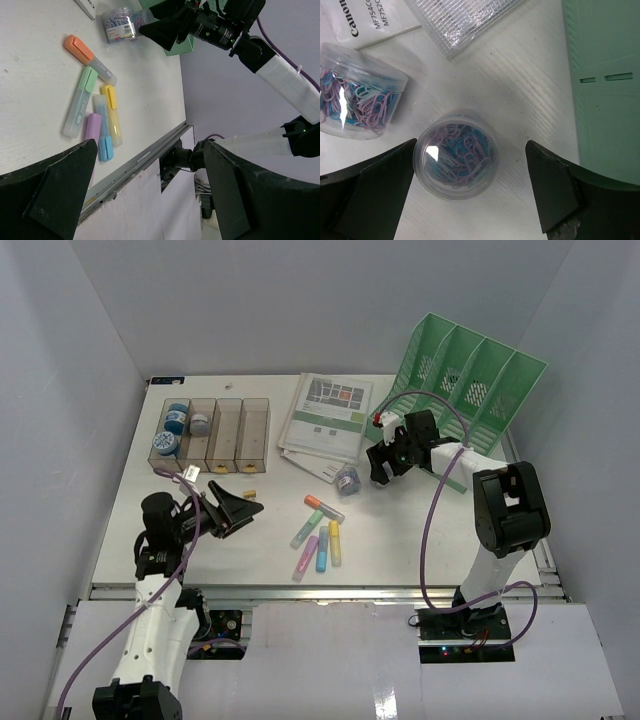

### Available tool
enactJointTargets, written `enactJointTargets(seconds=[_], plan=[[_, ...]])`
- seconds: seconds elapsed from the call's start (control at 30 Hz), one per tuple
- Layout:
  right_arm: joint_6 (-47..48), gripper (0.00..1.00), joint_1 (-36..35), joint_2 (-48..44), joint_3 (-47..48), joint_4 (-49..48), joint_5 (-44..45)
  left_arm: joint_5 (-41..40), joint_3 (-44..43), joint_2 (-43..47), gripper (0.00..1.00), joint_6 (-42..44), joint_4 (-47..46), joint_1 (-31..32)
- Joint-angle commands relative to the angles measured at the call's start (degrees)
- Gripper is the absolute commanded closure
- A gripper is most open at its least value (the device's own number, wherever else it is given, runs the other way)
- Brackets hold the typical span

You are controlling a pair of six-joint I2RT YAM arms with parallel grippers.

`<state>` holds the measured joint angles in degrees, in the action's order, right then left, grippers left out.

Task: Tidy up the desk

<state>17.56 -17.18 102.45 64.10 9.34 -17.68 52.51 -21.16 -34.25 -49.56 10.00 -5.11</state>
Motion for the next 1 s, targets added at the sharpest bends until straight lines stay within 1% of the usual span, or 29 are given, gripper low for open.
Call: enactJointTargets(seconds=[0.0, 0.03, 0.07, 0.2, 0.23, 0.27, 0.33, 0.4, 0.43, 0.47, 0.57, 0.67, 0.77, 0.8, 0.87, 0.97], plan=[[5.01, 0.15, -0.25, -2.25, -0.12, -1.8, -1.24, -0.96, -0.18, -3.48, 0.02, -4.38, -4.75, 1.98], [5.62, 0.18, -0.22, -2.9, -0.8, -2.04, -1.8, -1.75, -0.49, -4.4, 0.02, -4.66, -5.25, 2.81], [5.68, 0.18, -0.22, -3.43, -0.86, -2.0, -2.62, -2.53, -0.85, -4.57, 0.02, -4.71, -5.37, 3.06], [7.1, 0.3, -0.31, -4.57, -2.3, -0.11, -6.01, -9.3, -2.49, -10.75, 0.02, -6.68, -9.66, 14.25], [7.16, 0.33, -0.31, -4.52, -2.27, 0.26, -6.42, -11.13, -2.77, -11.85, 0.02, -7.19, -10.61, 16.59], [7.28, 0.39, -0.31, -4.4, -2.09, 0.8, -6.55, -12.66, -2.89, -13.43, 0.02, -7.98, -12.72, 17.95], [7.42, 0.5, -0.22, -4.95, -2.03, 1.6, -6.88, -15.18, -3.84, -17.09, 0.02, -9.48, -15.83, 22.65], [7.81, 0.56, -0.22, -6.39, -2.29, 2.48, -7.01, -16.91, -4.96, -19.5, 0.02, -9.93, -17.07, 25.53], [8.07, 0.61, -0.3, -8.26, -3.08, 2.76, -7.95, -18.62, -6.35, -21.8, 0.02, -10.02, -17.82, 28.0], [8.88, 0.63, -0.31, -9.42, -3.61, 3.15, -8.36, -19.85, -7.24, -23.15, 0.02, -9.96, -17.98, 29.88], [11.01, 0.71, -0.29, -14.11, -6.05, 4.34, -11.54, -21.47, -10.55, -27.85, 0.02, -9.76, -18.79, 32.51], [14.52, 0.75, -0.22, -20.16, -9.89, 5.95, -17.08, -23.0, -13.88, -32.69, 0.02, -10.08, -19.88, 35.59], [19.5, 0.76, -0.23, -27.54, -13.68, 8.57, -26.23, -24.47, -16.45, -36.66, 0.02, -10.68, -21.77, 38.06], [19.8, 0.76, -0.3, -27.83, -14.64, 8.78, -26.58, -24.54, -17.1, -36.94, 0.02, -10.96, -21.83, 38.23], [25.0, 0.76, -0.25, -33.23, -16.91, 12.53, -32.68, -25.93, -19.44, -41.83, 0.02, -11.96, -22.74, 41.28], [27.1, 0.76, -0.31, -38.21, -18.65, 14.35, -35.95, -27.1, -21.82, -45.66, 0.02, -12.75, -24.0, 43.92]])
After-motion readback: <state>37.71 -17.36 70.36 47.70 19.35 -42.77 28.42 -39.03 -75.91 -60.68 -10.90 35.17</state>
